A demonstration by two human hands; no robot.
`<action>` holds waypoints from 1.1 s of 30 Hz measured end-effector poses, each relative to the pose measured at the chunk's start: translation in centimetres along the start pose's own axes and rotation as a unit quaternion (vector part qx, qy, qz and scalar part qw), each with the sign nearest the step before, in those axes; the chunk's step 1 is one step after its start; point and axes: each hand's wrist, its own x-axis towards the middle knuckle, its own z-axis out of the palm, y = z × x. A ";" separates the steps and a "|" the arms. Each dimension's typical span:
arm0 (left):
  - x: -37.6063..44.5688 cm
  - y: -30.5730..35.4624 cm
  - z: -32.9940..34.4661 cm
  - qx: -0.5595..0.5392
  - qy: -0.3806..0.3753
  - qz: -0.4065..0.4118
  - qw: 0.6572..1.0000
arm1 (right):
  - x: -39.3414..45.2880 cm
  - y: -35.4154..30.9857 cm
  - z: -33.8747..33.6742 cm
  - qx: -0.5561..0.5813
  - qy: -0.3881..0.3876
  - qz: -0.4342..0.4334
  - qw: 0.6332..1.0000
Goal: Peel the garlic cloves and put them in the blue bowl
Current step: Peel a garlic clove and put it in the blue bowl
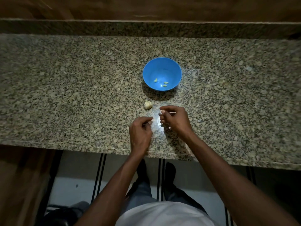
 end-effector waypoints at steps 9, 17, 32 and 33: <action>3.4 -1.3 -1.7 0.187 -0.055 -0.014 0.981 | 1.1 -1.4 1.5 -0.515 -0.042 -0.195 0.834; 5.6 -1.1 -2.3 0.274 -0.129 -0.009 0.953 | 0.6 -3.1 2.6 -0.564 -0.095 -0.183 0.800; 6.1 -1.3 -1.8 0.302 -0.106 0.011 0.947 | 1.3 -4.8 4.6 -0.613 -0.120 -0.170 0.762; 6.1 -1.3 -1.9 0.303 -0.105 0.012 0.947 | 1.5 -4.8 4.8 -0.619 -0.126 -0.168 0.757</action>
